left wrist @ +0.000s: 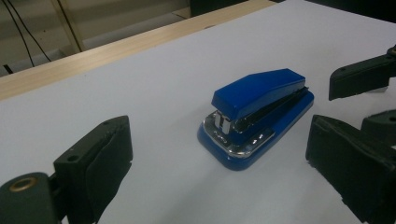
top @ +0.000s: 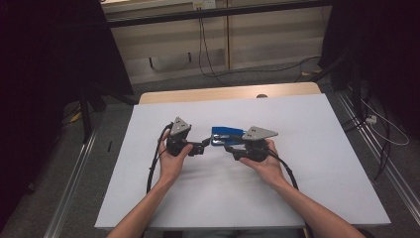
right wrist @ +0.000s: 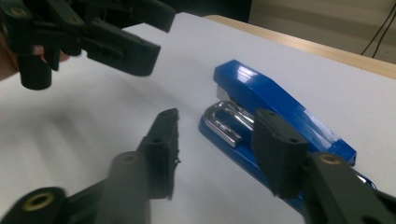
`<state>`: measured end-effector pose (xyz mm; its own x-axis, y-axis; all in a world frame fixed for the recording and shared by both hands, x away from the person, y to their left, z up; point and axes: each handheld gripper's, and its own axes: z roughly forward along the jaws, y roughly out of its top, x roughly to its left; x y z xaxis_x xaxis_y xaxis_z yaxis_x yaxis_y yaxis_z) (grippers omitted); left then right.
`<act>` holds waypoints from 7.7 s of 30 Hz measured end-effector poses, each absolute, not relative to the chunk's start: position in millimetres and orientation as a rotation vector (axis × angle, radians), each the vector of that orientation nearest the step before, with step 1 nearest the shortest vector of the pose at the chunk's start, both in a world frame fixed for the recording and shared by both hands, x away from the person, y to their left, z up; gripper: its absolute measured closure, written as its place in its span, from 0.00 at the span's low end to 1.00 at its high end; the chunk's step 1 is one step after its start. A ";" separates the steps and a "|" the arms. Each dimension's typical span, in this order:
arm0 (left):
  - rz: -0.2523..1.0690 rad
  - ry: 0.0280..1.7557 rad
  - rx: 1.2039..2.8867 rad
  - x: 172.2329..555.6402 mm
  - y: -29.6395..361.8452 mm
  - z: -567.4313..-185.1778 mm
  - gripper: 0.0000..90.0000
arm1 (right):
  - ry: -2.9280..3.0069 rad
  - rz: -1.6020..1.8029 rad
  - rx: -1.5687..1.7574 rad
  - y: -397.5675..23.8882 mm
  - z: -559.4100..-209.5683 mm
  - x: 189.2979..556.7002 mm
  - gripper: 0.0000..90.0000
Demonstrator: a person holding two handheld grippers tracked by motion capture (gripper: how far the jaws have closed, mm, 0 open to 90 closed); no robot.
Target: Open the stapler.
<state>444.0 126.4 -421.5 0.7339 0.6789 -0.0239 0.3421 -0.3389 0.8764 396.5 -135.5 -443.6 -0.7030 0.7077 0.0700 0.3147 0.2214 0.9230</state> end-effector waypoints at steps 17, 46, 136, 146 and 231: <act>0.455 0.750 1.953 445.1 117.5 -427.2 0.07 | 2.192 1.437 0.955 -114.3 -444.9 417.8 1.00; 0.373 0.861 1.980 471.2 111.7 -433.4 1.00 | 2.299 1.275 0.951 -100.9 -457.8 445.4 1.00; 0.280 0.800 1.951 477.6 95.9 -427.7 1.00 | 2.289 1.220 0.939 -97.9 -458.3 444.8 1.00; 0.282 0.791 1.958 478.3 96.1 -426.4 1.00 | 2.269 1.235 0.945 -98.4 -456.0 443.6 1.00; 0.307 0.779 2.030 481.8 86.6 -444.9 1.00 | 2.046 1.255 1.015 -90.6 -451.0 443.6 1.00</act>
